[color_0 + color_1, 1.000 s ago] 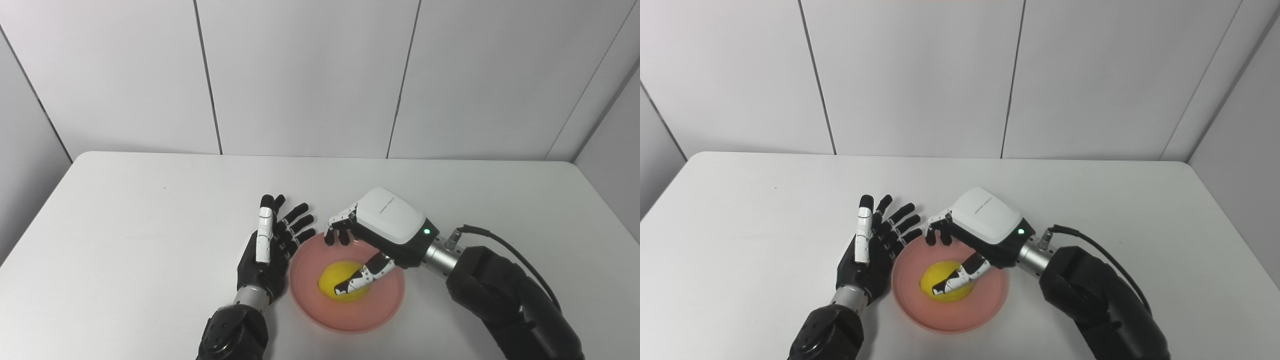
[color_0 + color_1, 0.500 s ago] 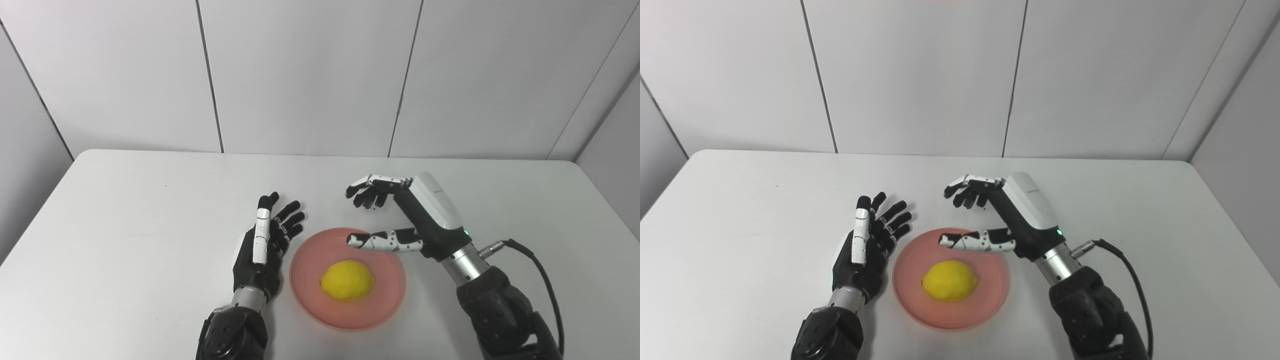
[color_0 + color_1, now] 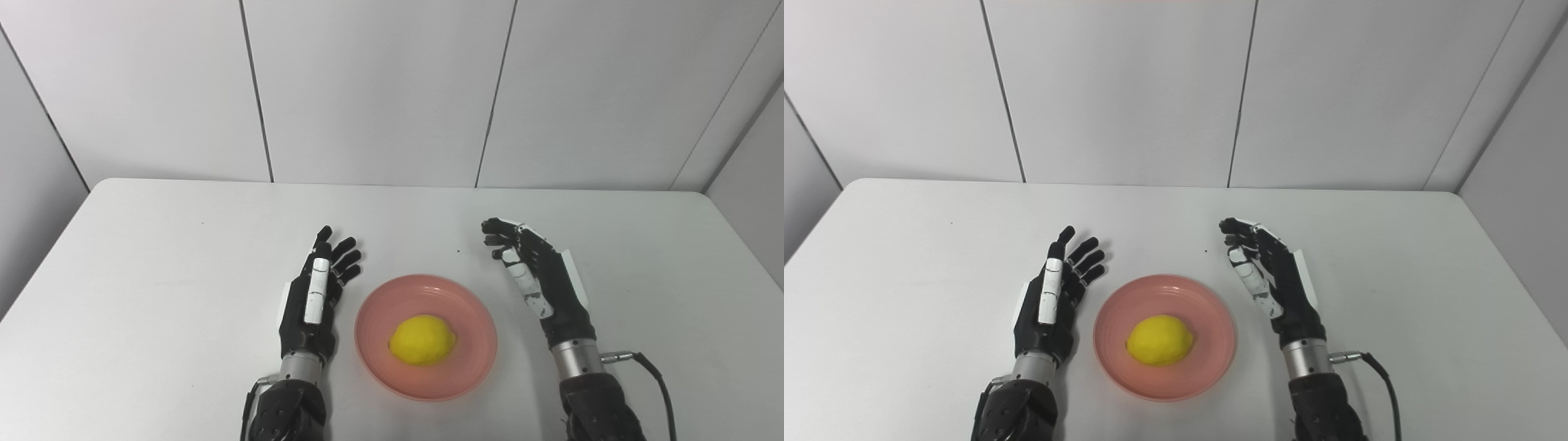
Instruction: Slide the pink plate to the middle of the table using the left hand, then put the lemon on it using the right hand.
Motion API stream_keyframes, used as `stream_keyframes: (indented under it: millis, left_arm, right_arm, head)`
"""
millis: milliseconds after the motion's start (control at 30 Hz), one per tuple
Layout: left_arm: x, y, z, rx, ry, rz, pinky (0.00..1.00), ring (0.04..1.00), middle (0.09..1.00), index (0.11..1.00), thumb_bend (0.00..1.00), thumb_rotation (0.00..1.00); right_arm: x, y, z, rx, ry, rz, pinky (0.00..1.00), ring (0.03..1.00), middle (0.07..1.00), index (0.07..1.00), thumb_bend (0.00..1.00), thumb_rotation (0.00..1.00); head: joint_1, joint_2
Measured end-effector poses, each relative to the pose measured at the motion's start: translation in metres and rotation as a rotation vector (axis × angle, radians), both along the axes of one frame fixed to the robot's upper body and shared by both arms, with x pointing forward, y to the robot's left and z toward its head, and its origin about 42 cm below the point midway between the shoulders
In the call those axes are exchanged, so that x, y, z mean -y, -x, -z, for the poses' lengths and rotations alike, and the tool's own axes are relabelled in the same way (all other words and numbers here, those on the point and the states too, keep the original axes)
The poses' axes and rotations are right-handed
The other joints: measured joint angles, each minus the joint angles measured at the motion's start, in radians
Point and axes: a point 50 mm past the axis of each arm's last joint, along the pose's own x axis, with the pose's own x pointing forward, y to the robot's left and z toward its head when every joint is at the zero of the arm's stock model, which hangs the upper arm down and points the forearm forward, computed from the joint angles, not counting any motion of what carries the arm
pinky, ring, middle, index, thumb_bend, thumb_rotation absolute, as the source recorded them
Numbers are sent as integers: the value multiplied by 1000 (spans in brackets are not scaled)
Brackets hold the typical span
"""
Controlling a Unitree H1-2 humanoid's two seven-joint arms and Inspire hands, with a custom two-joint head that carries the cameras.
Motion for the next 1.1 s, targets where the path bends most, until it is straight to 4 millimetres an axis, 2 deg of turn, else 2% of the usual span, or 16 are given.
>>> stream_keyframes:
  millis: [233, 400, 500, 700, 867, 1100]
  left_arm:
    - [-8, -1, 1, 11, -44, 13, 904, 888, 896, 940, 813, 818]
    - [-15, -5, 4, 24, -118, 18, 951, 900, 908, 954, 840, 876]
    - [-24, -10, 4, 30, -184, 16, 960, 904, 910, 956, 841, 871]
    - [-40, -29, 4, 46, -249, 2, 927, 912, 916, 954, 878, 872]
    - [-45, -36, 5, 50, -274, -19, 883, 890, 898, 943, 809, 890]
    - [-52, -42, 4, 45, -267, -76, 900, 888, 889, 934, 801, 886]
  right_arm:
    - [-6, 9, 16, -105, -158, 32, 779, 796, 804, 774, 697, 1000]
    - [-6, 8, 23, -129, -209, 36, 807, 810, 816, 791, 721, 1000]
    - [-4, 6, 31, -156, -225, 44, 818, 815, 817, 799, 725, 1000]
    - [1, -1, 31, -157, -226, 56, 875, 864, 863, 851, 752, 1000]
    - [4, -9, 40, -187, -220, 51, 900, 890, 887, 855, 765, 1000]
    - [7, -20, 42, -187, -244, 42, 925, 917, 910, 868, 800, 1000]
  head:
    - [0, 3]
    - [2, 0]
    - [3, -2]
    - [8, -2]
    - [8, -2]
    - [9, -11]
